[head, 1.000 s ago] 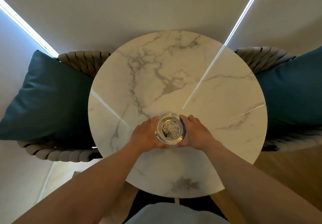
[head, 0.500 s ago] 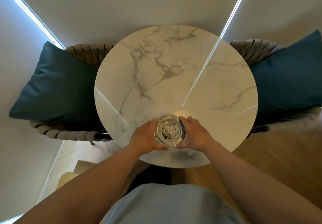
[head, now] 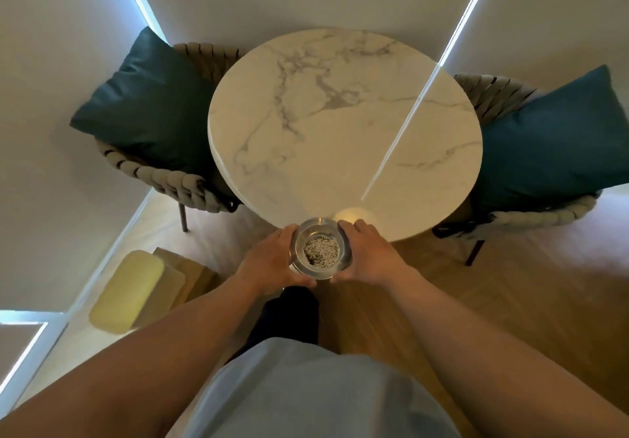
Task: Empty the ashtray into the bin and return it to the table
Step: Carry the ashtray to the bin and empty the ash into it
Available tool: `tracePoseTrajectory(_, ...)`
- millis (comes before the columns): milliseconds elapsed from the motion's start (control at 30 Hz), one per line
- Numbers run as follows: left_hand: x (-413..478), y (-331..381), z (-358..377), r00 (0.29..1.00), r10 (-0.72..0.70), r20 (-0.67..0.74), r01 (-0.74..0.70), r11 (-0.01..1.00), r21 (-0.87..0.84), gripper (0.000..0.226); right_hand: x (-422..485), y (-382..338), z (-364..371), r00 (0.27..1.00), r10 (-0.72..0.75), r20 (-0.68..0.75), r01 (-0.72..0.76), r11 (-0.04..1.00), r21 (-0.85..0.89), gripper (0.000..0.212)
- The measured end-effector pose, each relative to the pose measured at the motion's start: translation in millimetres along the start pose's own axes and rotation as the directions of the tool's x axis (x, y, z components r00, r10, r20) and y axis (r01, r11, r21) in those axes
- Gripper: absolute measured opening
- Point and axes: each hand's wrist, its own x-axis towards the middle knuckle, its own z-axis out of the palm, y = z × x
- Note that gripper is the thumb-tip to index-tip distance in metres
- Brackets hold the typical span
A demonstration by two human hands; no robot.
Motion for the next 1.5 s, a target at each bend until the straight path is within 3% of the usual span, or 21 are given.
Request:
tracePoseTrajectory(233, -71, 1, 2, 0.994, -0.061, -0.094, 0.056, 0.997, -0.05, 0.112, -28, -30, 16, 0.994, -0.102, 0.042, 0.104, 0.994, -0.039, 0.117)
tracePoseTrajectory(467, -129, -33, -9, 0.952, -0.214, -0.217, 0.196, 0.975, -0.104, 0.112, -8, -89, 37, 0.961, -0.254, 0.106, 0.264, 0.96, -0.091, 0.119)
tracePoseTrajectory(533, -180, -83, -23, 0.864, -0.381, -0.331, 0.32, 0.92, -0.225, 0.111, 20, -160, 67, 0.887, -0.399, 0.231, 0.436, 0.889, -0.14, 0.118)
tracePoseTrajectory(800, -207, -113, -26, 0.824, -0.456, -0.336, 0.372, 0.883, -0.287, 0.11, 40, -200, 92, 0.847, -0.459, 0.266, 0.51, 0.844, -0.168, 0.111)
tracePoseTrajectory(1100, -251, -192, -55, 0.697, -0.611, -0.375, 0.478, 0.787, -0.391, 0.109, 91, -303, 134, 0.748, -0.512, 0.423, 0.619, 0.767, -0.167, 0.108)
tracePoseTrajectory(1233, -259, -218, -68, 0.68, -0.639, -0.36, 0.523, 0.767, -0.372, 0.109, 107, -333, 146, 0.732, -0.505, 0.458, 0.628, 0.76, -0.167, 0.112)
tracePoseTrajectory(1500, -262, -252, -80, 0.632, -0.697, -0.34, 0.573, 0.715, -0.401, 0.114, 139, -366, 164, 0.668, -0.53, 0.523, 0.661, 0.745, -0.09, 0.1)
